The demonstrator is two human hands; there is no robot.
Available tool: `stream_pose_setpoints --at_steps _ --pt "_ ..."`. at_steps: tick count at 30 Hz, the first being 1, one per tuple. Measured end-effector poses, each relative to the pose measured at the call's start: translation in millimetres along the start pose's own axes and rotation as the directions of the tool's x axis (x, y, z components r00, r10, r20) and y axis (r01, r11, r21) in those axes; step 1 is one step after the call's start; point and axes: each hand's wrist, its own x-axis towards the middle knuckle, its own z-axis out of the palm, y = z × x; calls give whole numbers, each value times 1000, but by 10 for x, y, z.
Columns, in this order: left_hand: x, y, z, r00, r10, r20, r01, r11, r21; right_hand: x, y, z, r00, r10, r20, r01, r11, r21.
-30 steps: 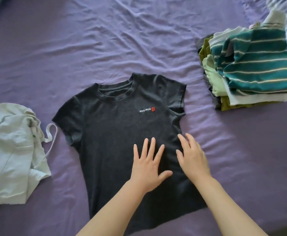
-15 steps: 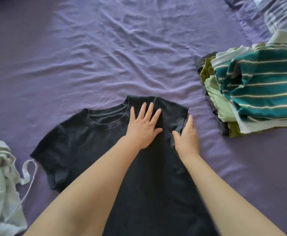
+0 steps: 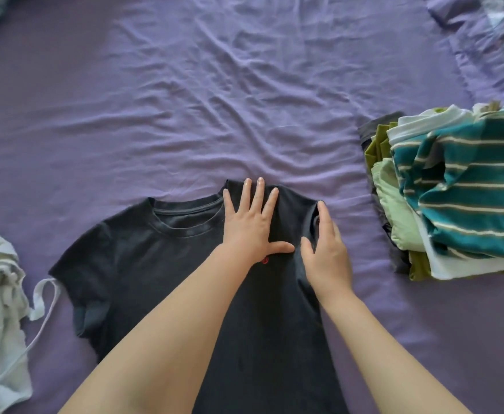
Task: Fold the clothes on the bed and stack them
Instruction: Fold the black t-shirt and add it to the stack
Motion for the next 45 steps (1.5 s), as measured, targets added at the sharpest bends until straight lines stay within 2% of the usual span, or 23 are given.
stream_pose_setpoints --at_steps 2,4,6,7,9,10,13,14,17,21,24,28,32,34,37,39,41,43,45 --pt "-209 32 47 995 -87 -45 84 995 -55 -37 -83 -21 985 -168 33 170 981 -91" --pt "-473 23 133 984 -167 -69 159 982 -99 -92 -144 6 930 -340 142 355 930 -96" --pt "-747 -29 225 970 -237 -52 230 965 -124 -149 -181 35 877 -428 219 443 896 -25" --pt "-869 -61 273 962 -272 -39 265 955 -135 -166 -186 52 876 -443 189 454 891 -14" --pt "-1070 -118 369 944 -329 -10 324 935 -142 -175 -197 113 885 -458 79 464 882 -81" --pt "-1148 -144 417 937 -350 0 347 928 -139 -151 -199 159 879 -471 80 478 862 -168" --pt "-1313 -233 546 925 -380 5 377 916 -134 -75 -88 347 840 -360 407 526 727 -442" --pt "-1349 -270 590 923 -384 2 381 914 -139 -54 -12 405 827 -329 456 542 682 -491" --pt "-1454 -435 686 929 -369 2 367 921 -129 -18 87 473 830 -298 473 543 628 -557" --pt "-1546 -680 652 965 -263 -7 261 962 -79 -84 -59 482 861 -255 441 497 607 -620" --pt "-1574 -866 569 962 -272 -3 271 961 -58 -283 -298 580 846 -317 428 529 593 -607" --pt "-1718 -1241 488 930 -369 -7 367 928 -65 -632 -753 966 735 -418 533 671 563 -484" --pt "-1833 -1746 451 874 -485 -29 480 871 -100 -837 -1143 1406 674 -469 570 732 522 -437" --pt "-1850 -2042 455 841 -540 -40 526 832 -175 -902 -1300 1596 659 -482 578 747 511 -425" --pt "-1843 -2419 461 821 -565 -84 522 801 -292 -955 -1514 1839 657 -496 568 751 502 -429" --pt "-1823 -2595 446 809 -584 -65 528 772 -355 -975 -1617 1961 671 -489 556 739 501 -451" --pt "-1804 -2688 408 791 -612 -15 575 752 -322 -979 -1670 2020 693 -472 545 719 509 -473" --pt "-1800 -2698 367 781 -623 -36 598 763 -244 -981 -1679 2001 703 -461 542 708 522 -475" --pt "-1795 -2638 317 766 -640 -67 601 749 -279 -991 -1654 1900 713 -451 536 697 537 -475"
